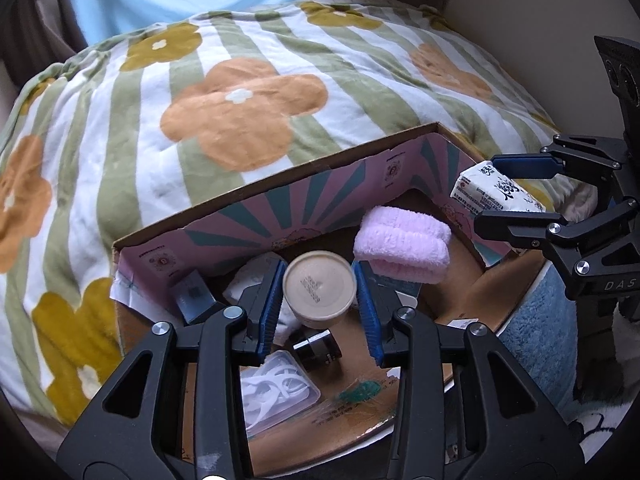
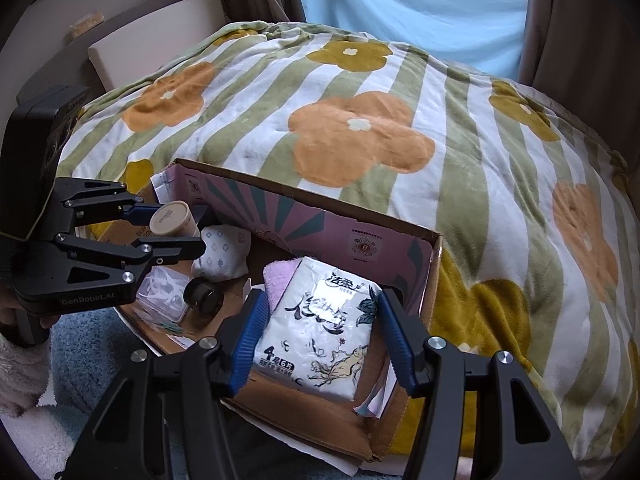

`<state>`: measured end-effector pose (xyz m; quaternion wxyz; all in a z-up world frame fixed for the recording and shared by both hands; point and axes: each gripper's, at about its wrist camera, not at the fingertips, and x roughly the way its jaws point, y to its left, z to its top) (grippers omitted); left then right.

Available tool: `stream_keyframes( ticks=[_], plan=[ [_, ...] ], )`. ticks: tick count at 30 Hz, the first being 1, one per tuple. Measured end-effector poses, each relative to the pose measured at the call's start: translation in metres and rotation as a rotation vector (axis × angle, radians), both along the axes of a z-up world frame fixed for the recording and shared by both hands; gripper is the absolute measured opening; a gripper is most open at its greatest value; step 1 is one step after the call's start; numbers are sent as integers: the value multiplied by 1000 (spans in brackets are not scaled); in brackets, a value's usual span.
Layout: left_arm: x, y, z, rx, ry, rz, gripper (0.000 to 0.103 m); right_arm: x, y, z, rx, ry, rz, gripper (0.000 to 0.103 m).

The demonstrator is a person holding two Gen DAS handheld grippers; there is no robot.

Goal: Organize objects

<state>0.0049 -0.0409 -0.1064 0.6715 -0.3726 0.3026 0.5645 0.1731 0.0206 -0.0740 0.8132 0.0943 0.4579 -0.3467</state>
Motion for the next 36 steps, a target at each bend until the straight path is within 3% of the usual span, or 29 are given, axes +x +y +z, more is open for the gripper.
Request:
stream_keyframes(
  ticks=[1, 2, 3, 4, 6, 7, 14, 15, 20, 29, 36],
  plan=[
    [0, 0, -1, -4, 4, 5, 73, 0, -1, -1, 10, -4, -4, 54],
    [0, 0, -1, -4, 8, 11, 101, 0, -3, -2, 18, -6, -11, 55],
    [0, -2, -1, 16, 5, 14, 103, 0, -4, -3, 24, -5, -16, 59],
    [0, -2, -3, 13, 2, 11, 103, 1, -5, -4, 29, -6, -20, 64],
    [-2, -2, -4, 11, -1, 8, 103, 0, -7, -6, 55, -12, -11, 97],
    [-2, -2, -5, 12, 4, 6, 103, 0, -8, -8, 76, -17, -3, 102],
    [-8, 0, -4, 18, 0, 3, 103, -1, -10, -10, 85, -30, -13, 102],
    [-9, -1, -3, 25, -13, -123, 103, -1, -11, -10, 86, -30, -12, 102],
    [-9, -3, -2, 26, -19, -127, 103, 0, -11, -11, 90, -30, -13, 102],
    [-14, -11, 5, 39, -34, -87, 103, 6, -13, -11, 105, -51, -62, 102],
    [-35, -23, 42, 110, -20, 9, 103, 11, -3, 18, 27, -105, -138, 102]
  ],
)
